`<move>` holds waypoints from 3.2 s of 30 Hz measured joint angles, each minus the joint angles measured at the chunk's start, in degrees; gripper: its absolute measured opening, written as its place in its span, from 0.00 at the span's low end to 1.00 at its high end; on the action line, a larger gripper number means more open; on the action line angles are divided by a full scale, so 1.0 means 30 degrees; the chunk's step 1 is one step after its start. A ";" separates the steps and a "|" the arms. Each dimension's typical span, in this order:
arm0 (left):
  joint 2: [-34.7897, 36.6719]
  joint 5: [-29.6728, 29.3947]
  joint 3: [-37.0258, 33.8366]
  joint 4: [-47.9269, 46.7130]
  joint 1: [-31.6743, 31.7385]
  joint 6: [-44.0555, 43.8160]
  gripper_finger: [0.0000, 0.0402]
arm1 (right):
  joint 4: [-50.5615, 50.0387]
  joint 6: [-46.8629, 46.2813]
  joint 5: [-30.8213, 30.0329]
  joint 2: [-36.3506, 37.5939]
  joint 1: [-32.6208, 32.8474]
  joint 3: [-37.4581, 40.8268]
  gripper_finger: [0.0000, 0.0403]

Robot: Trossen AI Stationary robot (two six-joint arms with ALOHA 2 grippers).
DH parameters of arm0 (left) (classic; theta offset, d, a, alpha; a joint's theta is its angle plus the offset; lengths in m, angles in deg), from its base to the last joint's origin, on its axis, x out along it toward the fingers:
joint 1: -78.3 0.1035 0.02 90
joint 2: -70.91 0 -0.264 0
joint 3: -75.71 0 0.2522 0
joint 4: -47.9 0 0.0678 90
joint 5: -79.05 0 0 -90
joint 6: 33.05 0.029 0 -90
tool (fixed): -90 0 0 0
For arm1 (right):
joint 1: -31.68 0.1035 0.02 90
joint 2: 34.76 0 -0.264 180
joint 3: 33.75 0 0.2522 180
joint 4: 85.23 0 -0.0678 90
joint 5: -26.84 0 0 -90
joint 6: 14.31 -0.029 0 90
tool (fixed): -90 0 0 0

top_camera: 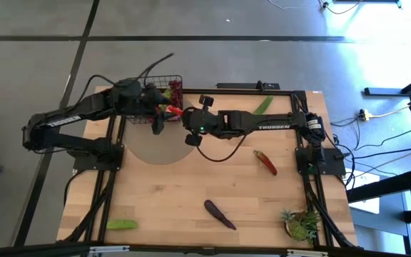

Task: Build produce basket
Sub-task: Put the orange carrot into the black wire basket

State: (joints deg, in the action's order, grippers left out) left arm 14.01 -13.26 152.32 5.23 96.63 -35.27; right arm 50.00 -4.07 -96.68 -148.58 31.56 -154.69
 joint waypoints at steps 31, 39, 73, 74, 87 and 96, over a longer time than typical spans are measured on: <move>-0.1460 -0.0481 0.0000 -0.0642 0.0022 -0.0042 0.42 | -0.0007 0.0688 0.0044 0.0000 0.0000 0.0000 0.08; -0.1648 -0.0312 0.0000 -0.0407 0.0015 0.0107 0.35 | -0.0007 0.0685 0.0029 0.0007 -0.0007 0.0000 0.08; -0.1154 -0.1903 0.0007 -0.2302 0.0049 -0.1609 0.04 | -0.0419 0.0824 -0.1121 0.0231 0.0238 -0.0355 0.38; -0.1046 -0.2270 0.0015 -0.2436 0.0100 -0.1611 0.04 | -0.0421 0.1031 -0.1790 0.0255 0.0312 -0.0493 0.38; 0.0126 -0.6814 0.0029 -0.7924 0.1995 -0.3641 0.04 | -0.0568 0.2906 -0.2980 0.0262 0.0634 -0.2587 0.38; -0.0742 -0.6521 0.0000 -0.9741 0.3157 -0.3614 0.04 | -0.0497 0.2914 -0.2978 0.0262 0.0641 -0.3009 0.38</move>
State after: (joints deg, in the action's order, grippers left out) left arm 11.79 -32.82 152.32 -23.99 106.10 -46.11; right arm 48.51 4.67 -105.61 -147.79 33.48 -163.72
